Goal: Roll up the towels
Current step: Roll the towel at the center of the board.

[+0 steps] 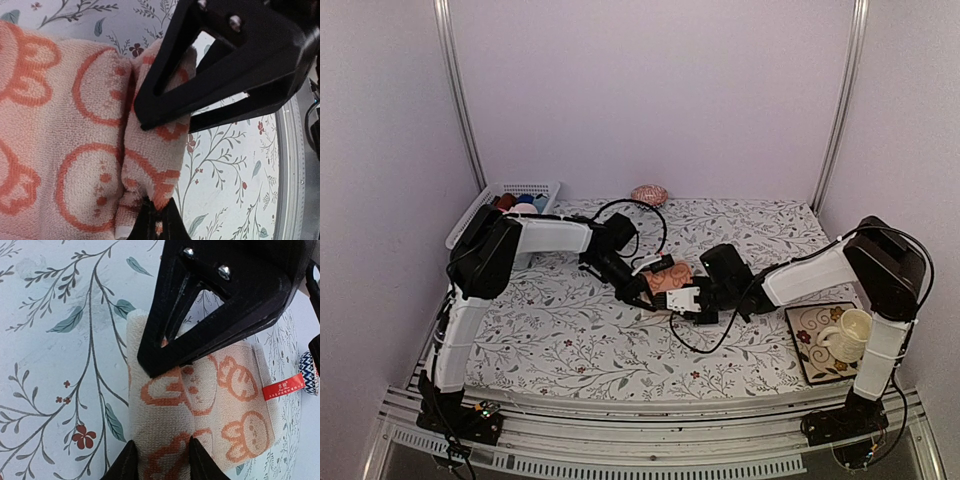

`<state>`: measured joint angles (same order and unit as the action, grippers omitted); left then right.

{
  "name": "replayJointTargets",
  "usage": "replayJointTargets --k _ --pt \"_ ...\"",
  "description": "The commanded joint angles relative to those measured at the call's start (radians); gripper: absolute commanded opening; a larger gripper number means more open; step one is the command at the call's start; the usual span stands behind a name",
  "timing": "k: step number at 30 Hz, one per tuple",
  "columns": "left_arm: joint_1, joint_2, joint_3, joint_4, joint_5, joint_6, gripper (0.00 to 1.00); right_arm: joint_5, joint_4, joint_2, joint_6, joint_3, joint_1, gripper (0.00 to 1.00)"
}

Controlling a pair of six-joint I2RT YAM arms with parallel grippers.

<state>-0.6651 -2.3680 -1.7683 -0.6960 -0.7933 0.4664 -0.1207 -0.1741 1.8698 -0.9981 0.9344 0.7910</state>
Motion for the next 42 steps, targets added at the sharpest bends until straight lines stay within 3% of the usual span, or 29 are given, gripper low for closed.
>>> replayJointTargets --k 1,5,10,16,20,26,31,42 --pt "0.006 -0.046 0.025 -0.083 0.050 -0.006 0.00 0.018 0.049 0.045 0.057 0.050 0.009 0.33" --pt "0.006 -0.028 0.037 -0.076 0.060 -0.003 0.00 0.028 0.069 0.053 0.081 0.060 0.009 0.29" --pt "0.006 0.014 0.070 -0.059 0.095 0.001 0.03 -0.016 0.153 0.057 0.116 0.090 0.009 0.14" --pt "0.008 0.177 0.208 0.061 0.223 -0.005 0.39 -0.084 0.292 0.064 0.216 0.153 0.009 0.07" --pt "0.007 0.336 0.367 0.225 0.347 0.002 0.51 -0.169 0.389 0.071 0.287 0.193 0.001 0.08" --pt "-0.017 0.570 0.660 0.564 0.473 0.041 0.55 -0.307 0.506 0.118 0.378 0.253 -0.024 0.08" --pt "-0.088 0.665 0.871 0.850 0.540 0.152 0.58 -0.439 0.609 0.186 0.433 0.352 -0.068 0.09" --pt "-0.248 0.550 0.907 1.024 0.711 0.340 0.50 -0.641 0.804 0.349 0.517 0.545 -0.178 0.09"
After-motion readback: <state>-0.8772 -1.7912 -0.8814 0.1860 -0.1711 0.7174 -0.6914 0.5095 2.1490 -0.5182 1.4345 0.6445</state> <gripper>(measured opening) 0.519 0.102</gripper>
